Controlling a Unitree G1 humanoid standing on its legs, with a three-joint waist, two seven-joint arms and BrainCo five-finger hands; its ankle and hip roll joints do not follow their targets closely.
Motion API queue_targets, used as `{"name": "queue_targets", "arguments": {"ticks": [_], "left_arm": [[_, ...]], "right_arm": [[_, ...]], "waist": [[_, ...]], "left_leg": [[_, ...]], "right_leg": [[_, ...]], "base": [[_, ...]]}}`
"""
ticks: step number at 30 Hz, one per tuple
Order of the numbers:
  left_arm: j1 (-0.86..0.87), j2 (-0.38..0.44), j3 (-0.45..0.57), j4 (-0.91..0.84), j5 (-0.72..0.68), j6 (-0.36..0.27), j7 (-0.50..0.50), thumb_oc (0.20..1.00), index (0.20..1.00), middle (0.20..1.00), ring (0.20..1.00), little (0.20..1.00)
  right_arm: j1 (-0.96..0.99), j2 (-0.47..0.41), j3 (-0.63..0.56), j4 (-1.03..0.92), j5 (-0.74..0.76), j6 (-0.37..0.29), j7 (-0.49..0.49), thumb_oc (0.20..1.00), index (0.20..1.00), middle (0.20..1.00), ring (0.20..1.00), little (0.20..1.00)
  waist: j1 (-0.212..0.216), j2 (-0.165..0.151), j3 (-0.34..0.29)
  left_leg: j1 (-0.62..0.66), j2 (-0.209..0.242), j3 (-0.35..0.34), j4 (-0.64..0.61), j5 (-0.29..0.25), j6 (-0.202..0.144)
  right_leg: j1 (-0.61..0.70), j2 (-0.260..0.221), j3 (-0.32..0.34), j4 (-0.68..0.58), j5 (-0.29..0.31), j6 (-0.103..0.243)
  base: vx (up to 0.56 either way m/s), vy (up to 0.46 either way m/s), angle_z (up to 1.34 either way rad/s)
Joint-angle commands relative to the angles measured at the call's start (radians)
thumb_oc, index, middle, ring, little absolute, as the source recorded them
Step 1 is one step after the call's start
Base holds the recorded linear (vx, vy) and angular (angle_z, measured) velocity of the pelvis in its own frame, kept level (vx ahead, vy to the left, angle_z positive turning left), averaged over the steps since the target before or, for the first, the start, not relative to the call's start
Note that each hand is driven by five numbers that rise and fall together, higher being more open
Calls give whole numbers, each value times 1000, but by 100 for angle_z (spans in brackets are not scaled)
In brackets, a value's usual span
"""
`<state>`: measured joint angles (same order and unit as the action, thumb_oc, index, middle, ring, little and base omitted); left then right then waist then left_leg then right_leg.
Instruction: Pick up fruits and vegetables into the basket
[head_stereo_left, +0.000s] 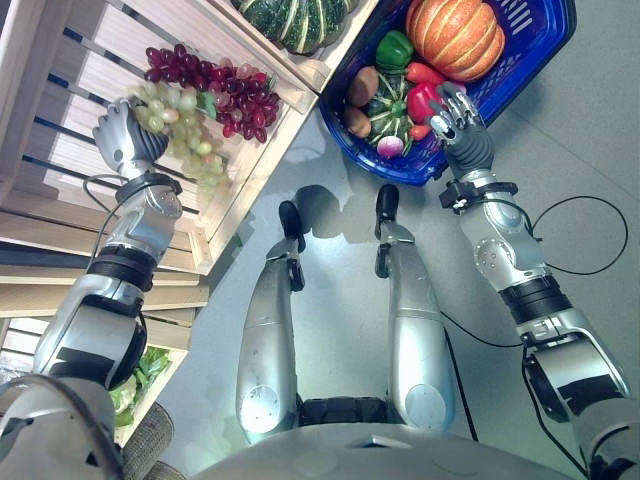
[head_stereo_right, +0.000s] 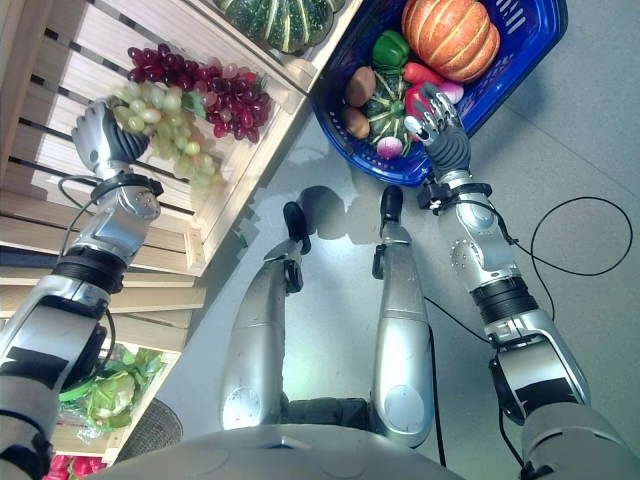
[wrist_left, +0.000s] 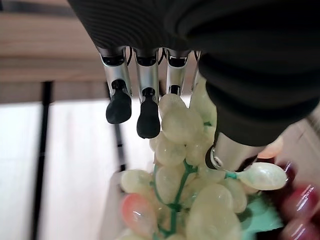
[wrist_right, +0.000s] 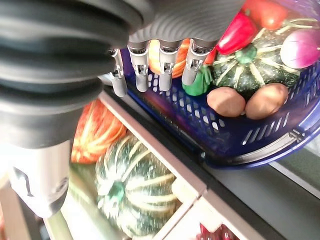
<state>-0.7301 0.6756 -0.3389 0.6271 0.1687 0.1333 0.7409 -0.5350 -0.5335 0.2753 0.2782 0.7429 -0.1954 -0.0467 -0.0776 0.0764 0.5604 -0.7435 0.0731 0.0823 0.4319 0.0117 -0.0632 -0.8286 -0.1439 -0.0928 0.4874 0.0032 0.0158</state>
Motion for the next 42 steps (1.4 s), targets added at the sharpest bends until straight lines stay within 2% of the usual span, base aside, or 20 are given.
{"name": "queue_targets", "arguments": {"ticks": [1,5,9,12,13,17,26,30,31,33,34,38,41,42], "left_arm": [[39,43,99,-55,-116,-128,35,200,200,200,200,200],[84,2,165,-177,-208,-290,-37,200,200,200,200,200],[96,-15,200,-302,-267,-352,-119,200,200,200,200,200],[87,-22,203,-348,-302,-366,-161,200,200,200,200,200],[79,-31,197,-375,-300,-367,-186,200,200,200,200,200],[56,-37,176,-430,-286,-347,-220,200,200,200,200,200],[-19,-70,136,-519,-248,-300,-272,200,200,200,200,200],[-59,-66,103,-517,-166,-197,-241,200,200,200,200,200],[-67,-59,97,-506,-135,-152,-235,200,200,200,200,200],[-82,-46,77,-483,-130,-84,-239,884,884,884,884,884],[-86,-45,68,-473,-135,-66,-240,1000,1000,1000,1000,1000],[-67,-69,33,-399,-272,12,-247,1000,1000,1000,1000,1000],[-41,-95,25,-364,-336,38,-234,1000,1000,1000,1000,1000],[-13,-125,19,-320,-393,43,-200,1000,1000,1000,1000,1000]], "right_arm": [[39,10,-25,-105,-99,-34,-16,1000,1000,1000,1000,1000],[36,11,-16,-195,-241,-22,-1,1000,1000,1000,1000,1000],[-6,-9,-1,-247,-262,48,63,1000,1000,1000,1000,1000],[-49,-17,18,-279,-246,75,93,1000,1000,1000,1000,1000],[-77,-18,28,-305,-196,84,127,1000,1000,1000,1000,1000],[-132,8,40,-377,-166,111,168,1000,1000,1000,1000,1000],[-253,91,75,-456,-85,191,179,1000,1000,1000,1000,1000],[-287,114,96,-472,-97,201,140,1000,1000,1000,1000,1000],[-292,115,98,-476,-97,196,131,1000,1000,1000,1000,1000],[-295,116,101,-477,-103,192,112,1000,1000,1000,1000,1000],[-296,116,102,-479,-104,193,100,1000,1000,1000,1000,1000],[-273,121,104,-462,-112,183,49,1000,1000,1000,1000,1000],[-252,125,106,-455,-129,165,40,1000,1000,1000,1000,1000],[-233,127,108,-448,-144,146,28,1000,1000,1000,1000,1000]], "waist": [[16,-24,-40],[23,-30,-40],[36,-34,-40],[42,-36,-40],[47,-37,-40],[53,-43,-40],[72,-51,-40],[76,-55,-40],[76,-57,-40],[75,-57,-40],[75,-57,-40],[64,-56,-40],[58,-55,-40],[52,-55,-40]], "left_leg": [[-9,-56,25,-46,45,23],[8,-60,23,-47,39,28],[27,-63,22,-45,33,31],[36,-65,20,-43,31,33],[45,-67,19,-43,29,36],[62,-65,18,-40,24,39],[94,-68,17,-41,14,47],[100,-69,19,-40,11,48],[100,-68,21,-38,9,48],[100,-68,21,-36,9,48],[99,-69,21,-35,9,48],[96,-69,29,-37,8,50],[90,-69,33,-36,7,50],[87,-68,37,-36,8,50]], "right_leg": [[35,52,-37,15,-40,15],[54,53,-44,14,-46,16],[79,56,-49,14,-53,13],[89,56,-54,15,-56,14],[99,57,-58,17,-58,14],[120,58,-65,18,-60,15],[155,51,-80,18,-65,16],[164,49,-85,13,-65,15],[166,48,-87,13,-65,16],[167,46,-90,11,-64,17],[165,46,-90,13,-64,17],[162,48,-88,4,-60,19],[156,50,-86,1,-58,19],[152,52,-83,-2,-56,20]], "base": [[15,-38,-1],[14,-36,-2],[13,-37,1],[3,-49,2],[2,-42,2],[3,-52,4],[0,-43,4],[0,-23,4],[1,-20,4],[0,0,0],[0,0,0],[0,0,0],[0,0,0],[0,0,0]]}}
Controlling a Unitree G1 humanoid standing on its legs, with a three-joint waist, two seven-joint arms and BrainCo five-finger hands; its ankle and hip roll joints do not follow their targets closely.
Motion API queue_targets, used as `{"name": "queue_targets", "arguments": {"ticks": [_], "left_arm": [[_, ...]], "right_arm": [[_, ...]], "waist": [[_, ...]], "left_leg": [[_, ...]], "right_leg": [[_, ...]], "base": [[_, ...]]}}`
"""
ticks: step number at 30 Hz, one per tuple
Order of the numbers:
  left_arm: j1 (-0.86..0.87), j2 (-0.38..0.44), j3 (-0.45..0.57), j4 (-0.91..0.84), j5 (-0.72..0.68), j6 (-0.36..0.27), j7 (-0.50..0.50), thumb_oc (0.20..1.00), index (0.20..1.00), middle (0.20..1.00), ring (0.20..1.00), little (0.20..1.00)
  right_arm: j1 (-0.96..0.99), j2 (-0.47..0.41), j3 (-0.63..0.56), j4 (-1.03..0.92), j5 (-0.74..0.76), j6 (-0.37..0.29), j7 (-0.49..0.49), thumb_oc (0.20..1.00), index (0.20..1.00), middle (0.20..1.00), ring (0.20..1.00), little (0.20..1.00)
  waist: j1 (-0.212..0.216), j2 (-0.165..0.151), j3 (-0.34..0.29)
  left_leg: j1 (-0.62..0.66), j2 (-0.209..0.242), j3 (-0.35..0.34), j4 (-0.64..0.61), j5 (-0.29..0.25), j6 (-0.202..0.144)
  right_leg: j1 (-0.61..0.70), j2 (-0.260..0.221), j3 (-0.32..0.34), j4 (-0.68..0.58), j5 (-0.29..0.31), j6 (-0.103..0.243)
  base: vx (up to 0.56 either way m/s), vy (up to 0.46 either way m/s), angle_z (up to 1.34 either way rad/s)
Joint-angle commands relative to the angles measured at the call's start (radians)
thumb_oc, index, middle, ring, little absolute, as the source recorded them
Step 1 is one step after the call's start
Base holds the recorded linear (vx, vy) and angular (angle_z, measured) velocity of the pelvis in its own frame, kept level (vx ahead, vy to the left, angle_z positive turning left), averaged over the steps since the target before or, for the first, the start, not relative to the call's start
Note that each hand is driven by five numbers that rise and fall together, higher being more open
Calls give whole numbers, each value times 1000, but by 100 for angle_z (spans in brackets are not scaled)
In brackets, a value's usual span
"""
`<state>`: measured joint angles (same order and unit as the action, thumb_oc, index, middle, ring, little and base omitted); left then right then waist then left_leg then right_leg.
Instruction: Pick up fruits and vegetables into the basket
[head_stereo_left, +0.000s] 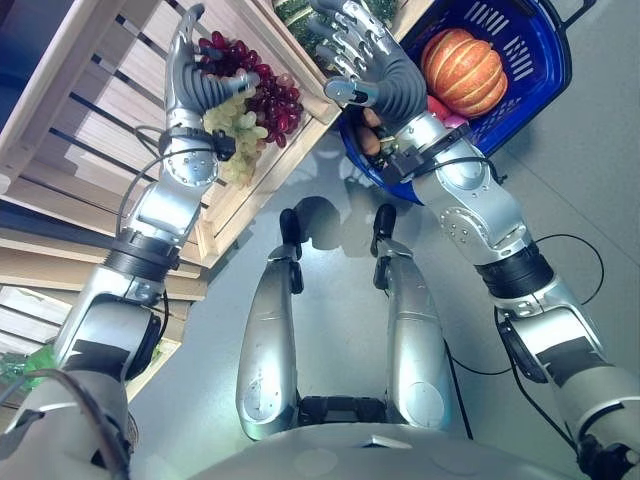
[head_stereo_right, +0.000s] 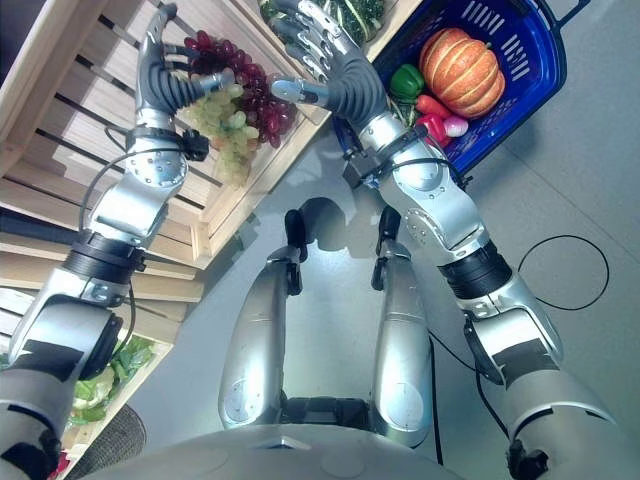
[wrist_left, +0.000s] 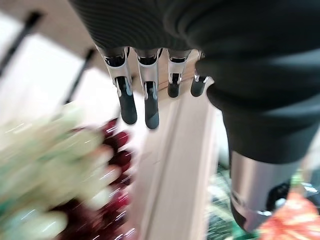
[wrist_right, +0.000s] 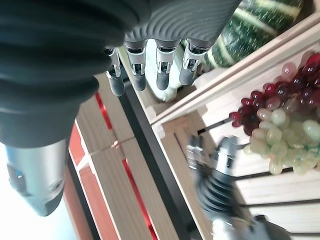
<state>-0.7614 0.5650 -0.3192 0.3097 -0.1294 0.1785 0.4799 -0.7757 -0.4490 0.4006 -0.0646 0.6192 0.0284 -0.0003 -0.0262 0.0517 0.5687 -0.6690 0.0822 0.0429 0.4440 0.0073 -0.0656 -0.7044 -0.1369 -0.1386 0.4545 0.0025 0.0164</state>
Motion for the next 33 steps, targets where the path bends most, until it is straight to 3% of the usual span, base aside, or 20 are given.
{"name": "queue_targets", "arguments": {"ticks": [1,14,15,17,18,19,20,22,24,25,26,27,33], "left_arm": [[34,-32,-4,20,-108,-2,83,1000,1000,1000,1000,1000],[148,-207,23,238,-264,-94,308,1000,1000,1000,1000,1000],[153,-223,30,260,-274,-103,335,1000,1000,1000,1000,1000],[145,-232,40,286,-286,-121,361,1000,1000,1000,1000,1000],[140,-238,49,303,-292,-131,403,1000,1000,1000,1000,1000],[127,-238,58,316,-290,-140,440,1000,1000,1000,1000,1000],[128,-238,60,323,-291,-145,456,1000,1000,1000,1000,1000],[117,-236,68,330,-297,-152,489,1000,1000,1000,1000,1000],[102,-230,85,347,-306,-151,553,1000,1000,1000,1000,1000],[95,-228,88,348,-305,-151,561,1000,1000,1000,1000,1000],[85,-221,97,363,-308,-149,592,1000,1000,1000,1000,1000],[75,-216,101,365,-312,-148,602,1000,1000,1000,1000,1000],[33,-174,150,404,-352,-182,696,1000,1000,1000,1000,1000]], "right_arm": [[20,43,-17,-102,-27,-88,-25,1000,1000,1000,1000,1000],[158,38,-44,-43,-48,-187,-94,1000,1000,1000,1000,1000],[180,37,-46,-31,-44,-194,-101,1000,1000,1000,1000,1000],[193,37,-48,-20,-42,-203,-106,1000,1000,1000,1000,1000],[211,36,-51,-8,-40,-208,-111,1000,1000,1000,1000,1000],[215,31,-55,0,-34,-218,-109,1000,1000,1000,1000,1000],[223,30,-54,4,-31,-221,-109,1000,1000,1000,1000,1000],[228,27,-57,8,-28,-225,-110,1000,1000,1000,1000,1000],[248,28,-64,19,-17,-232,-114,1000,1000,1000,1000,1000],[244,27,-66,18,-15,-233,-114,1000,1000,1000,1000,1000],[253,27,-66,25,-9,-236,-116,1000,1000,1000,1000,1000],[251,26,-68,26,-5,-240,-116,1000,1000,1000,1000,1000],[269,17,-78,42,16,-263,-116,1000,1000,1000,1000,1000]], "waist": [[-2,-30,-49],[-40,-53,-49],[-48,-56,-49],[-55,-59,-49],[-62,-62,-49],[-65,-64,-49],[-68,-65,-49],[-72,-67,-49],[-81,-71,-49],[-82,-72,-49],[-87,-75,-49],[-88,-77,-49],[-103,-85,-49]], "left_leg": [[11,-77,79,-49,12,52],[-8,-62,92,-48,17,47],[3,-60,86,-37,-12,39],[-19,-54,96,-42,17,45],[-8,-51,88,-32,-10,36],[-31,-47,96,-37,18,43],[-16,-48,88,-29,-10,35],[-41,-43,96,-33,18,40],[-39,-40,86,-20,-8,30],[-59,-38,95,-26,21,37],[-48,-37,85,-18,-6,27],[-67,-34,93,-25,22,34],[-86,-24,90,-25,28,26]], "right_leg": [[25,47,-36,29,-55,19],[6,69,-15,19,-52,16],[14,73,-3,33,-79,24],[-8,74,-6,25,-52,15],[0,80,5,37,-79,22],[-23,80,1,31,-53,13],[-9,82,8,41,-79,21],[-34,82,4,34,-53,12],[-35,90,17,50,-80,18],[-54,90,11,42,-54,10],[-44,95,21,54,-82,16],[-63,95,16,44,-55,8],[-82,102,25,41,-53,4]], "base": [[0,0,0],[1,-15,-4],[-7,-27,-5],[-8,-35,-5],[-6,-48,-8],[68,-43,-8],[-5,-37,-10],[-8,-33,-9],[-14,-46,-5],[-14,-47,-4],[-80,-38,-5],[-11,-46,-7],[-20,-28,-3]]}}
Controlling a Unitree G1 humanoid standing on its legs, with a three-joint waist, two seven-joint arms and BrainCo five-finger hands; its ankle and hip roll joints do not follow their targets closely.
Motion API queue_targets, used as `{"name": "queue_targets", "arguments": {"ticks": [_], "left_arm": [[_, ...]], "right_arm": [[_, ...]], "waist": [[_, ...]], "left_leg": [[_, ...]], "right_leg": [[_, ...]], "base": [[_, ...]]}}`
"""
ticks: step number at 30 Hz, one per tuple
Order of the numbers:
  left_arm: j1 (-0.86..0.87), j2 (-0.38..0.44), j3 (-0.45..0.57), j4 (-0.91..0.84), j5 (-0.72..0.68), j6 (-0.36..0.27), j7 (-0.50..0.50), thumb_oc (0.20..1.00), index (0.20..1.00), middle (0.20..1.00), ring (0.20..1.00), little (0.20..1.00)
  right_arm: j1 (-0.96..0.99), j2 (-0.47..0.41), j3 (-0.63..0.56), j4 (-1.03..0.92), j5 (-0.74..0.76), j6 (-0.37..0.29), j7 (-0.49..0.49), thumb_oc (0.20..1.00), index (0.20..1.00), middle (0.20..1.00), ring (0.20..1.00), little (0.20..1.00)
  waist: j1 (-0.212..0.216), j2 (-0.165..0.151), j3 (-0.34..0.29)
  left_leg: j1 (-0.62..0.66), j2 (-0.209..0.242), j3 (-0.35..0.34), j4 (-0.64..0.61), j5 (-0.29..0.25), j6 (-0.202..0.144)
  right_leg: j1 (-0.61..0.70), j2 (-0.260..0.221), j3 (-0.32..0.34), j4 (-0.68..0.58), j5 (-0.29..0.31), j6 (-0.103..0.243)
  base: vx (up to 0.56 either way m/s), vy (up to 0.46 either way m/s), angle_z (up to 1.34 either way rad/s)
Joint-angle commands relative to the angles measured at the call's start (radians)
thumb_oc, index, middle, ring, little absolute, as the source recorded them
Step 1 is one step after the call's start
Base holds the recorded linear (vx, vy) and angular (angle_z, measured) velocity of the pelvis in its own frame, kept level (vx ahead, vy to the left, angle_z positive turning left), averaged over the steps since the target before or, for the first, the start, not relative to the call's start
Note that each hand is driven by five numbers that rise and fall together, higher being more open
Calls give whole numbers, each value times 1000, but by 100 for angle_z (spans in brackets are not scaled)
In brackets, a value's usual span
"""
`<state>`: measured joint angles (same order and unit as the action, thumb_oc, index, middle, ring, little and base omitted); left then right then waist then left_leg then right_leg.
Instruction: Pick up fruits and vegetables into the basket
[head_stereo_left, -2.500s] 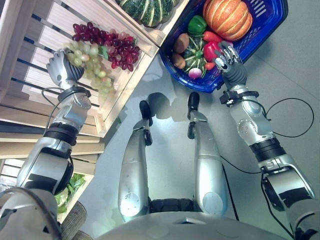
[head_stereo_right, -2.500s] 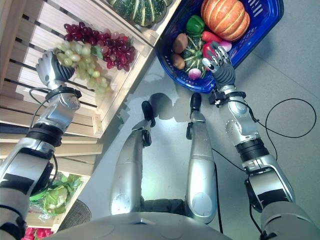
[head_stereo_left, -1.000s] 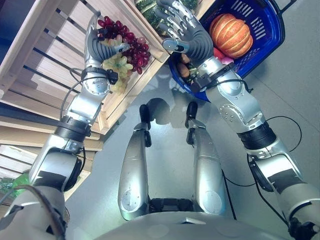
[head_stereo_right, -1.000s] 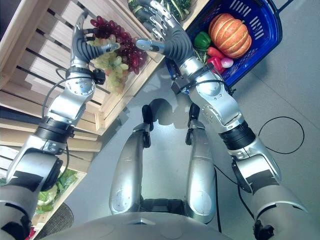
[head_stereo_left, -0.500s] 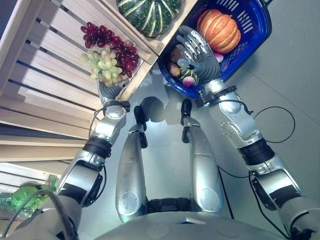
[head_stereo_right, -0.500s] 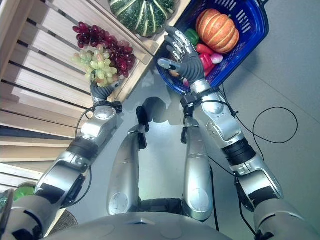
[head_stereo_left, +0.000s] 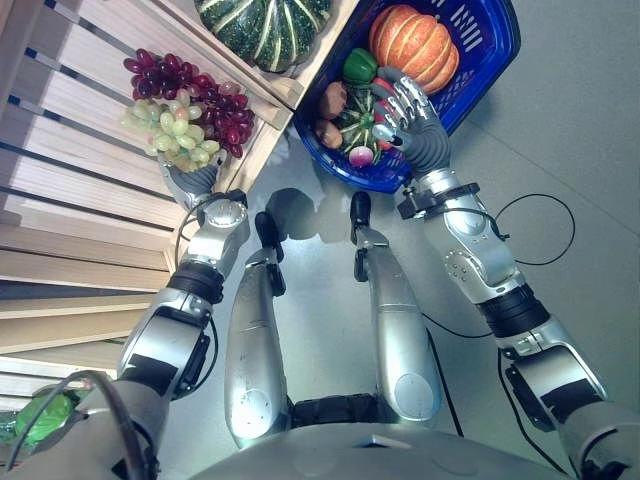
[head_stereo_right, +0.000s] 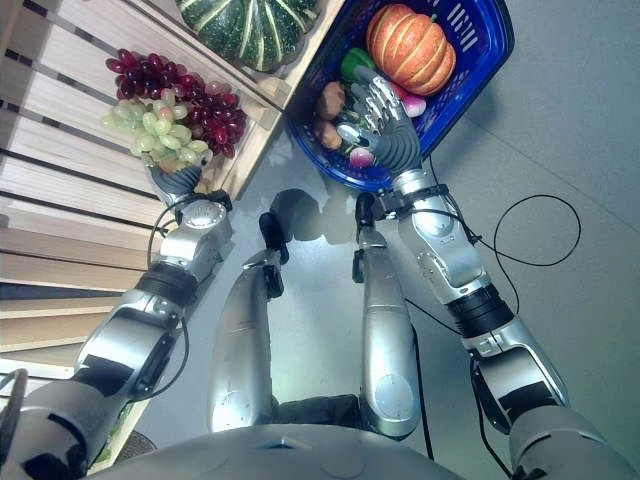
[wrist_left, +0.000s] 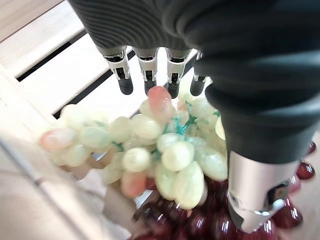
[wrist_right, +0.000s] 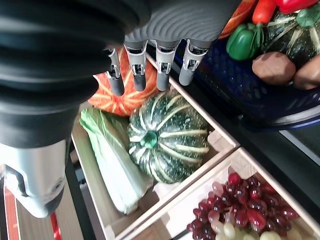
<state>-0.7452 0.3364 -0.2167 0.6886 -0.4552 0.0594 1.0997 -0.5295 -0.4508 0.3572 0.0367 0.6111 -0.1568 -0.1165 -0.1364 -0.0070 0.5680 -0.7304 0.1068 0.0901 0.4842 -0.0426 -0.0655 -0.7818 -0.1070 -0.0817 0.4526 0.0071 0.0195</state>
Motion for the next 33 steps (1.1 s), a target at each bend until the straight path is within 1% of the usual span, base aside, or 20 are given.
{"name": "queue_targets", "arguments": {"ticks": [1,5,8,12,15,18,25,29,30,31,32,33], "left_arm": [[9,60,56,32,-37,-74,86,1000,1000,1000,1000,1000],[-9,73,85,47,-83,-103,82,1000,1000,1000,1000,1000],[-36,80,95,61,-126,-97,69,1000,1000,1000,1000,1000],[-96,102,86,110,-152,-42,48,1000,1000,1000,1000,1000],[-131,117,83,144,-187,-12,43,1000,1000,1000,1000,1000],[-155,127,79,175,-213,4,29,1000,1000,1000,1000,1000],[-203,159,45,262,-177,88,-43,1000,1000,1000,1000,1000],[-213,159,31,294,-182,104,-56,1000,1000,1000,1000,1000],[-212,158,28,301,-183,105,-56,1000,1000,1000,1000,1000],[-220,159,26,309,-189,105,-52,1000,1000,1000,1000,1000],[-225,158,25,316,-193,107,-45,1000,1000,1000,1000,1000],[-225,156,25,319,-194,110,-42,1000,1000,1000,1000,1000]], "right_arm": [[22,17,-36,-56,28,-81,2,1000,1000,1000,1000,1000],[22,17,-38,-52,23,-85,10,1000,1000,1000,1000,1000],[10,17,-38,-57,24,-78,8,1000,1000,1000,1000,1000],[-14,13,-35,-54,40,-66,4,1000,1000,1000,1000,1000],[-31,8,-33,-50,51,-61,1,1000,1000,1000,1000,1000],[-40,8,-29,-49,58,-59,-5,1000,1000,1000,1000,1000],[-54,-8,-25,-45,99,-73,-1,1000,1000,1000,1000,1000],[-58,-6,-19,-37,110,-91,-2,1000,1000,1000,1000,1000],[-56,-5,-15,-33,112,-97,-1,1000,1000,1000,1000,1000],[-63,-4,-14,-28,116,-105,3,1000,1000,1000,1000,1000],[-65,-1,-13,-27,115,-106,1,1000,1000,1000,1000,1000],[-64,1,-12,-26,116,-106,0,1000,1000,1000,1000,1000]], "waist": [[6,-26,-48],[3,-26,-48],[0,-26,-48],[-6,-28,-48],[-10,-30,-48],[-14,-32,-48],[-28,-35,-48],[-30,-41,-48],[-30,-41,-48],[-31,-43,-48],[-32,-45,-48],[-32,-44,-48]], "left_leg": [[-27,-48,42,-64,78,24],[-31,-47,42,-62,77,21],[-38,-45,44,-62,78,20],[-56,-43,42,-55,80,21],[-61,-42,41,-58,81,20],[-68,-42,41,-54,80,20],[-89,-35,43,-45,79,17],[-94,-29,45,-42,76,16],[-78,-30,35,-36,49,8],[-97,-27,45,-41,76,15],[-101,-26,45,-38,74,14],[-85,-28,34,-31,48,6]], "right_leg": [[-7,72,-31,43,-58,1],[-10,71,-29,41,-59,-1],[-18,72,-30,42,-60,-1],[-35,75,-28,50,-60,-3],[-40,75,-27,47,-60,-2],[-47,76,-26,48,-59,-2],[-69,80,-19,54,-59,-4],[-71,81,-19,54,-61,-5],[-56,83,-13,61,-85,2],[-74,82,-19,54,-60,-5],[-77,82,-19,54,-60,-5],[-61,84,-13,62,-85,3]], "base": [[0,0,0],[0,0,0],[0,0,0],[0,0,0],[0,0,0],[0,0,0],[0,0,0],[22,-15,0],[0,0,0],[0,-22,-6],[0,-22,-7],[67,-22,-5]]}}
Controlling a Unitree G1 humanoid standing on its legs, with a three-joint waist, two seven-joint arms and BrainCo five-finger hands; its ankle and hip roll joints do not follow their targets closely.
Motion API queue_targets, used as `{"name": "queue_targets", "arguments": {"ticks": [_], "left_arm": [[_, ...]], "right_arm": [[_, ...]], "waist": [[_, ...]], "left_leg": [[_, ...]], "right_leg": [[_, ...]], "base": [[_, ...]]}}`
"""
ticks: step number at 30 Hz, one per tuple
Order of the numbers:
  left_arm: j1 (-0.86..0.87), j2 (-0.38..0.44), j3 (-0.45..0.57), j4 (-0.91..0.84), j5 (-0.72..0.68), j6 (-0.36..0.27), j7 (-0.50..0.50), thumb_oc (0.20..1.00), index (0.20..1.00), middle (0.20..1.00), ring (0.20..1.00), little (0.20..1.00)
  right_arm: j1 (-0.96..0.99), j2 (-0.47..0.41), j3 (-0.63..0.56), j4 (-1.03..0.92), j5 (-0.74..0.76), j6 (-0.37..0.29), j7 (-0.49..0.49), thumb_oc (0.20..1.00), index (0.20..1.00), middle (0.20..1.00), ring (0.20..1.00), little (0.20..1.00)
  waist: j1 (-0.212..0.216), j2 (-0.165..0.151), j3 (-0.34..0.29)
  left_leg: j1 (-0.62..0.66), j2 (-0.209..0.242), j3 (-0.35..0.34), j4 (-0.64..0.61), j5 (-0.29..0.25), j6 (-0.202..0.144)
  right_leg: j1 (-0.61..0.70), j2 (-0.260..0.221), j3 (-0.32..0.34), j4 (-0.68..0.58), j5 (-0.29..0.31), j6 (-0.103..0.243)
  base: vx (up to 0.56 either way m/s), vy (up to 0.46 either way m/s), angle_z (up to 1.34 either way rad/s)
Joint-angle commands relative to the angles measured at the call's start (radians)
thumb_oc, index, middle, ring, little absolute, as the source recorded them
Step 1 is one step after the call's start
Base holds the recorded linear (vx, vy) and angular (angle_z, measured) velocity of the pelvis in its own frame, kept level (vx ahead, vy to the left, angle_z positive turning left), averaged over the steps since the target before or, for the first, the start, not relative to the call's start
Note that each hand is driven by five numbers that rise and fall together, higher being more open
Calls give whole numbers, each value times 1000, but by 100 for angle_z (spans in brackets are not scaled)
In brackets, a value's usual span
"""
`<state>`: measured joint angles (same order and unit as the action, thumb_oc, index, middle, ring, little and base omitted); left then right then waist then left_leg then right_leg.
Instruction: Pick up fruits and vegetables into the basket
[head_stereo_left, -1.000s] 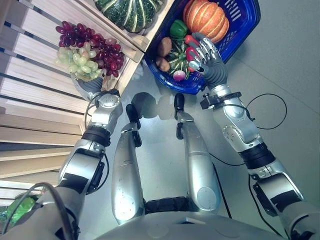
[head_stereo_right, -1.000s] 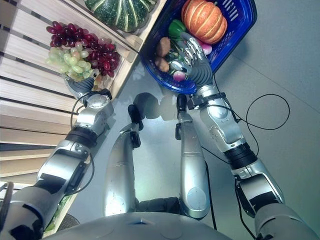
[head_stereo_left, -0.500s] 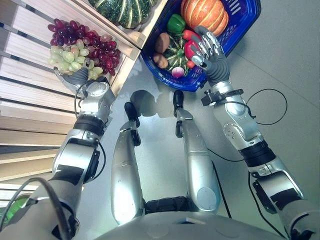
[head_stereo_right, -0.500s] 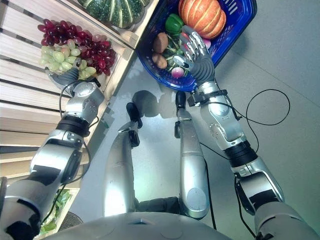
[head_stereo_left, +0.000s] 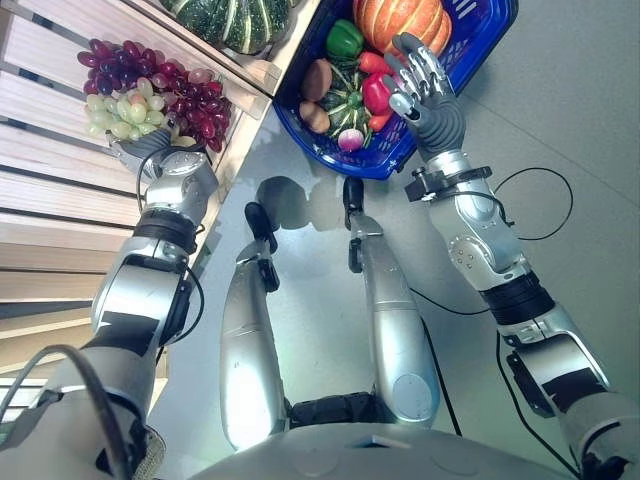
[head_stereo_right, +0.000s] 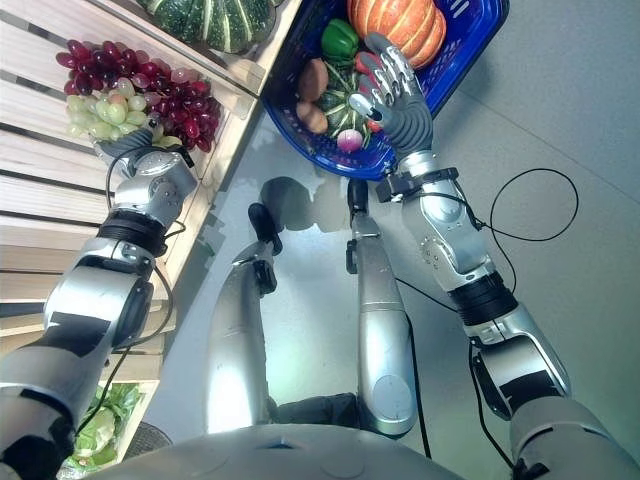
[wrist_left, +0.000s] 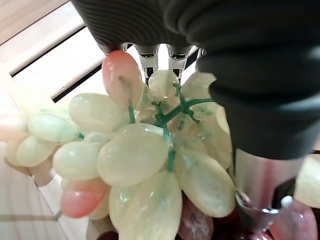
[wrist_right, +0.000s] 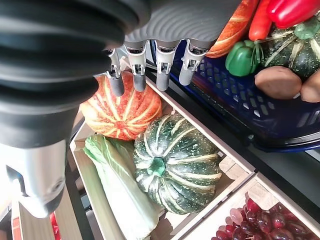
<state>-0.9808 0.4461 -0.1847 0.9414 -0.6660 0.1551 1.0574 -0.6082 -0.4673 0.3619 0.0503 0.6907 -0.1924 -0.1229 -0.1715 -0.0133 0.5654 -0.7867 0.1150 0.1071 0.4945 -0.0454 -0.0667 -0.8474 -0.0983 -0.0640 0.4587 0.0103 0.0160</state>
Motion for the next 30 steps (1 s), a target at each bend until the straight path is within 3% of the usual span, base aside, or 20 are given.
{"name": "queue_targets", "arguments": {"ticks": [1,2,3,4,16,25,30], "left_arm": [[7,47,-8,71,14,16,-4,1000,1000,1000,1000,1000],[2,46,-7,69,3,16,-5,799,799,799,799,799],[4,45,-7,71,-1,17,-8,551,551,551,551,551],[-1,45,-3,71,-1,20,-18,200,200,200,200,200],[13,48,17,75,-21,-29,-25,200,200,200,200,200],[70,62,21,-23,116,-143,-83,200,200,200,200,200],[196,55,20,-204,278,-260,-148,200,200,200,200,200]], "right_arm": [[13,16,-16,-37,40,-72,7,1000,1000,1000,1000,1000],[8,17,-17,-40,38,-70,5,1000,1000,1000,1000,1000],[11,18,-16,-40,38,-69,4,1000,1000,1000,1000,1000],[7,17,-19,-42,41,-70,3,1000,1000,1000,1000,1000],[11,16,-21,-50,23,-68,15,1000,1000,1000,1000,1000],[36,6,-24,-90,-23,-44,46,1000,1000,1000,1000,1000],[88,7,-43,-144,-82,-25,95,1000,1000,1000,1000,1000]], "waist": [[3,-39,-45],[2,-41,-45],[2,-41,-45],[2,-42,-45],[4,-34,-45],[17,-15,-45],[45,7,-45]], "left_leg": [[-30,-35,16,-41,49,6],[-50,-33,26,-46,77,14],[-33,-35,16,-39,49,6],[-54,-33,24,-45,76,14],[-48,-34,22,-45,76,10],[-1,-37,26,-69,79,7],[59,-48,31,-92,77,8]], "right_leg": [[3,75,-30,55,-88,6],[-16,73,-35,46,-61,-1],[1,76,-29,55,-87,5],[-19,74,-34,47,-61,-1],[-11,68,-37,44,-66,-4],[31,58,-42,37,-76,-4],[88,41,-61,28,-83,-2]], "base": [[-1,-24,-4],[2,-20,-3],[-64,-24,-4],[0,0,0],[-6,-2,0],[-4,17,0],[-10,48,1]]}}
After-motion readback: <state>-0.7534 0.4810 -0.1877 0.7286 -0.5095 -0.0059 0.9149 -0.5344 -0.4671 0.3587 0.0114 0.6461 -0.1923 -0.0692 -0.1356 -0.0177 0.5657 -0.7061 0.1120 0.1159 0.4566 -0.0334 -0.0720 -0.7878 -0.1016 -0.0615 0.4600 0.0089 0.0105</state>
